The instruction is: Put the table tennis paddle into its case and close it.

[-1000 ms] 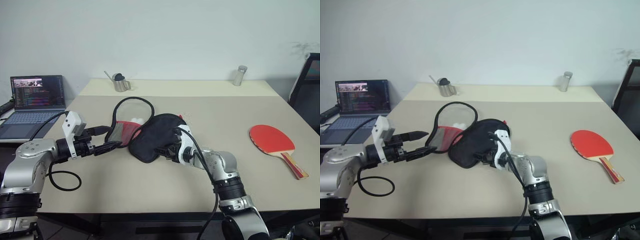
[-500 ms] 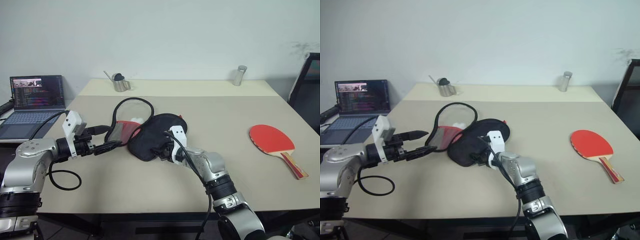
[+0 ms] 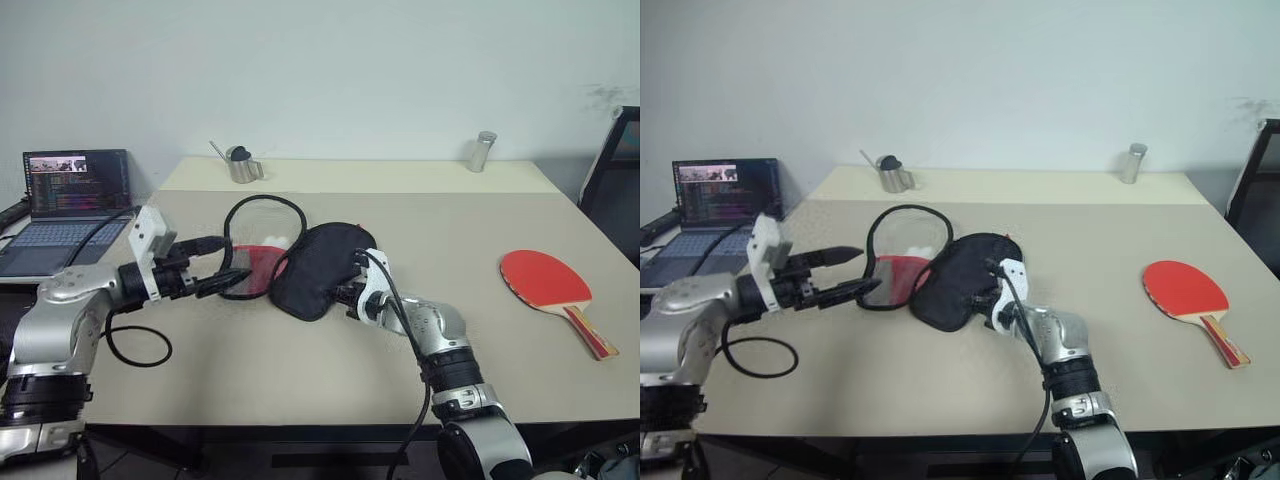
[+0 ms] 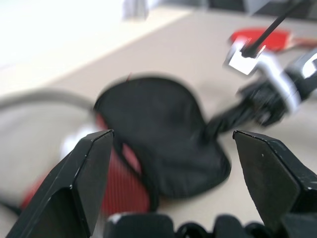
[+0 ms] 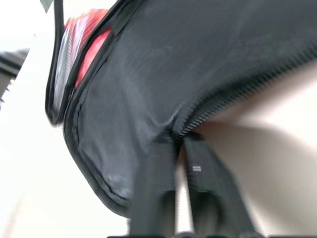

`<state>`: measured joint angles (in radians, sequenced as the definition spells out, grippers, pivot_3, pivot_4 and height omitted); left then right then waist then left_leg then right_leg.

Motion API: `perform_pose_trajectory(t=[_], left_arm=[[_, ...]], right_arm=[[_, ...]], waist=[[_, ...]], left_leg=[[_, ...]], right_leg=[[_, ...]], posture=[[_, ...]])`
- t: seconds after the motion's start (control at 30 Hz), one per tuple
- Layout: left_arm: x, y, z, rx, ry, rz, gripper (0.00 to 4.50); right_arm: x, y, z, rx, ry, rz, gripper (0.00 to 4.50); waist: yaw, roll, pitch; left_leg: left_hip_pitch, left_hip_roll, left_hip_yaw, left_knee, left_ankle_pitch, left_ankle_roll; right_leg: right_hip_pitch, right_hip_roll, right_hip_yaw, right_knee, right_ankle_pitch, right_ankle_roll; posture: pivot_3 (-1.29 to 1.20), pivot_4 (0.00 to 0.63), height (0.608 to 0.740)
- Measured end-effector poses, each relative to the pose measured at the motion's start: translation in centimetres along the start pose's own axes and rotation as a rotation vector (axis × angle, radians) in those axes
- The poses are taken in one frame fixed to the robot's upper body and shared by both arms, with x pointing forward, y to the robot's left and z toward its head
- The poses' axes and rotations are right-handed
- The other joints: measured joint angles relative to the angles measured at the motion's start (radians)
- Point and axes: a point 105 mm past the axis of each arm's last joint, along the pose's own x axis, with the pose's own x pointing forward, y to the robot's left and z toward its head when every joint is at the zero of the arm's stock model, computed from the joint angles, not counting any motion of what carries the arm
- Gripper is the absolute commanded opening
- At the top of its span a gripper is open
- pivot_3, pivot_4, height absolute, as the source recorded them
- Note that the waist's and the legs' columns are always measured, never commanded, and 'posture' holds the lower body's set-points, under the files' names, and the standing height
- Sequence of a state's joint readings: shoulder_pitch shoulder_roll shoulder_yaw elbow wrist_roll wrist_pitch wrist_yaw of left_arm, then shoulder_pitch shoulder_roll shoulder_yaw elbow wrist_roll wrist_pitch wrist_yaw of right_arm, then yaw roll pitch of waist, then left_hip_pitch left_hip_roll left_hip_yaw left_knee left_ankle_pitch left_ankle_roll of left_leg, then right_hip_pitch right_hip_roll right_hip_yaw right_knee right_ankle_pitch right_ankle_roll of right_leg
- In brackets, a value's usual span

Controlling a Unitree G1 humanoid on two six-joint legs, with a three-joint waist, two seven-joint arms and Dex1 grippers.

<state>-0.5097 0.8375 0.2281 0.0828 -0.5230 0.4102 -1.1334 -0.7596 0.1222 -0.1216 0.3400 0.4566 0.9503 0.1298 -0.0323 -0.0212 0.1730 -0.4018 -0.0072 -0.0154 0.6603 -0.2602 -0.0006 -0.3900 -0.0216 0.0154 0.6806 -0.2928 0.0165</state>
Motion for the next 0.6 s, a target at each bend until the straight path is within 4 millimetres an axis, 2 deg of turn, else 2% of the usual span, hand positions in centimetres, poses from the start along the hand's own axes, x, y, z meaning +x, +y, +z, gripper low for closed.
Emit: perform_pose_trajectory(t=[0.1, 0.23, 0.4, 0.6], left_arm=[[0.6, -0.5, 0.8, 0.022, -0.022, -0.026, 4.23], [1.6, -1.5, 0.2, -0.001, -0.018, -0.069, 4.23], [2.1, -2.0, 0.1, -0.005, -0.028, -0.09, 4.23], [2.7, -2.5, 0.0, -0.011, -0.029, -0.121, 4.23]], right_arm=[[-0.2, -0.2, -0.2, 0.029, 0.018, 0.005, 0.02], [-1.4, -1.1, 0.6, 0.029, 0.024, -0.011, 0.02], [-4.3, -4.4, 2.7, -0.014, 0.006, -0.092, 0.02], [-7.3, -7.4, 4.1, -0.053, 0.02, -0.155, 0.02]], waist=[[-0.005, 0.0, 0.0], [-0.005, 0.001, 0.0], [0.0, 0.0, 0.001], [0.0, 0.0, 0.001]], left_leg=[[0.0, 0.0, 0.001, -0.001, 0.0, 0.0], [0.0, 0.0, 0.0, -0.001, 0.0, 0.0], [0.0, 0.0, 0.0, 0.0, 0.0, 0.0], [0.0, 0.0, 0.001, 0.0, 0.0, 0.0]], right_leg=[[0.0, 0.0, 0.0, 0.0, 0.0, 0.0], [0.0, 0.0, 0.0, 0.0, 0.0, 0.0], [0.0, 0.0, 0.0, 0.0, 0.0, 0.0], [0.0, 0.0, 0.0, 0.0, 0.0, 0.0]], posture=[[0.0, 0.15, 0.74], [0.0, 0.15, 0.74], [0.0, 0.15, 0.74], [0.0, 0.15, 0.74]])
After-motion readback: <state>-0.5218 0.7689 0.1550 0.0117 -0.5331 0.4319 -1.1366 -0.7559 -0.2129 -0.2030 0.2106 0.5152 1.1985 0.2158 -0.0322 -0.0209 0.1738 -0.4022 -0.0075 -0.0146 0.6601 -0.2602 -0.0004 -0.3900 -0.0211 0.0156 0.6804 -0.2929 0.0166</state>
